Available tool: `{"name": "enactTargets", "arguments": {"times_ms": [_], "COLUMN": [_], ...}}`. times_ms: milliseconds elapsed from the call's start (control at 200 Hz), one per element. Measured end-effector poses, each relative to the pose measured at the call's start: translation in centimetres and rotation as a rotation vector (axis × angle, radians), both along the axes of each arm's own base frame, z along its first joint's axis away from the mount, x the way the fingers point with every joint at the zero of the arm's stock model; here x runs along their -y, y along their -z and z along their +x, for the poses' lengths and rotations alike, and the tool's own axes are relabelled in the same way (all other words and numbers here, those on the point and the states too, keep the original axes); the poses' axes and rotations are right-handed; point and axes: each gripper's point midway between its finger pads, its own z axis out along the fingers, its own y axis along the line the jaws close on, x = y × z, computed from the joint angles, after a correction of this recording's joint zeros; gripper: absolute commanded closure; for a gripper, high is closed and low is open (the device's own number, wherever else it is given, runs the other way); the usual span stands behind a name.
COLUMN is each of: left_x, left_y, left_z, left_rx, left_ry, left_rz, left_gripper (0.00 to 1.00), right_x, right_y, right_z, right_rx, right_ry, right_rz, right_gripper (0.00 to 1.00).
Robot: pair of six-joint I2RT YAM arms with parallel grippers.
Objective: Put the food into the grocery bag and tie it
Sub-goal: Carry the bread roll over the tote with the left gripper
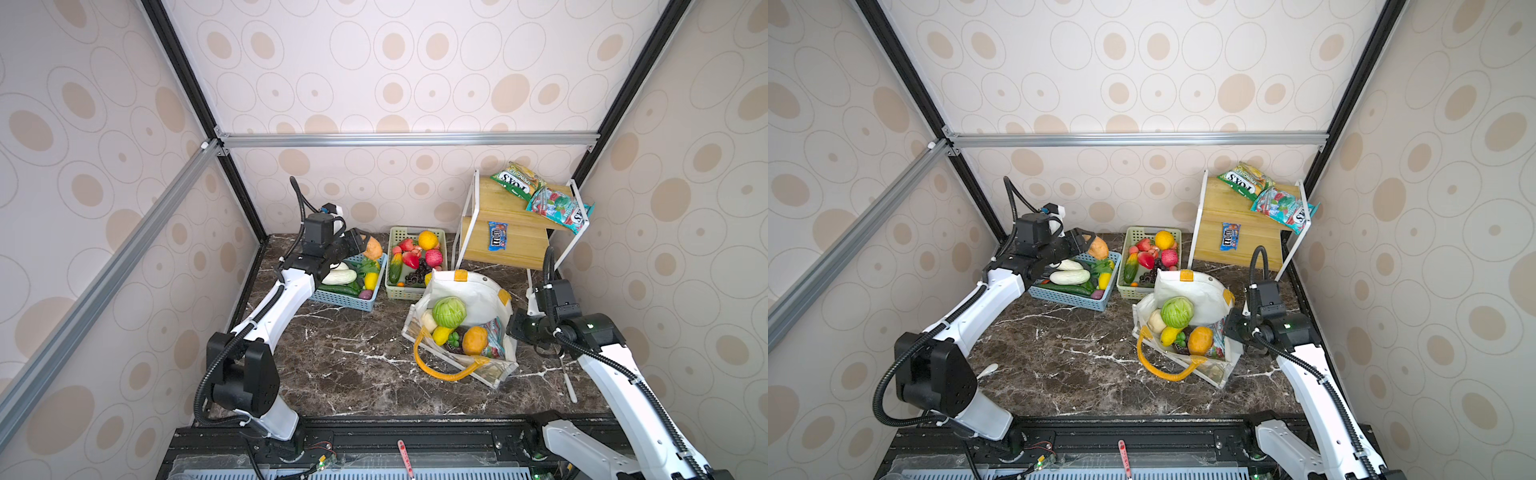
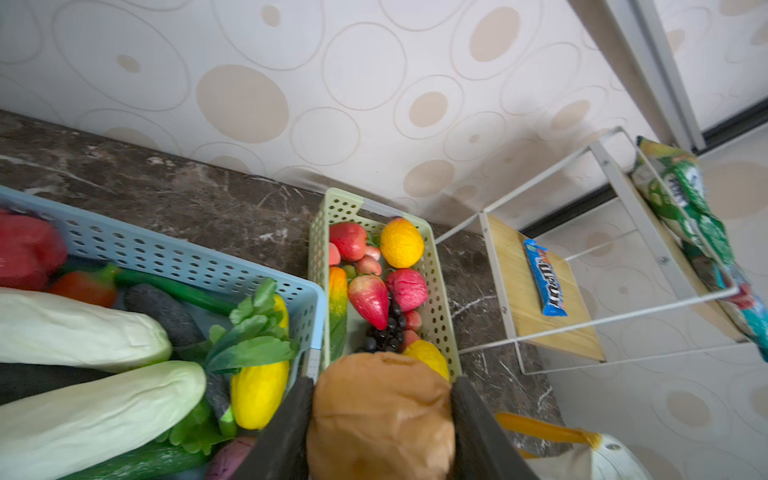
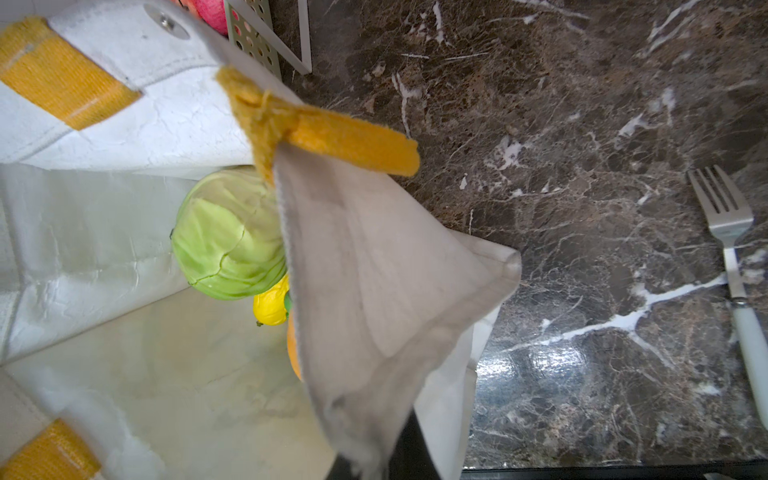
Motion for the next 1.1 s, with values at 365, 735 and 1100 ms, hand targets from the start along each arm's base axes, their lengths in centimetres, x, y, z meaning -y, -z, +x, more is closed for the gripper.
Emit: {"name": "enactTargets", "arguments": {"times_ms": [365,735,1100], "left_x": [7.5,13.4,19.9], "left_y": [-2.2,-3.3,-2.8], "left_z": [-4.9,-8.8,-12.5], "left_rx": [0.025,0.022,0.006], "left_ry": [0.159,0.297,0.461], "left_rz": [-0.041,-0.060,-0.037], "left_gripper": [0.56,0.55,0.55], "right_x": [-0.4,-0.6,-0.5], "right_y": [0.1,0.2,0.2], "right_z": [0.4,0.4,0.2], "right_rx": [0.004,0.005,0.009], "right_ry": [-0.004,-0.003,-0.004], "right_rz": [0.023,0.035,0.034], "right_gripper": [0.91,0.91,0.91]}}
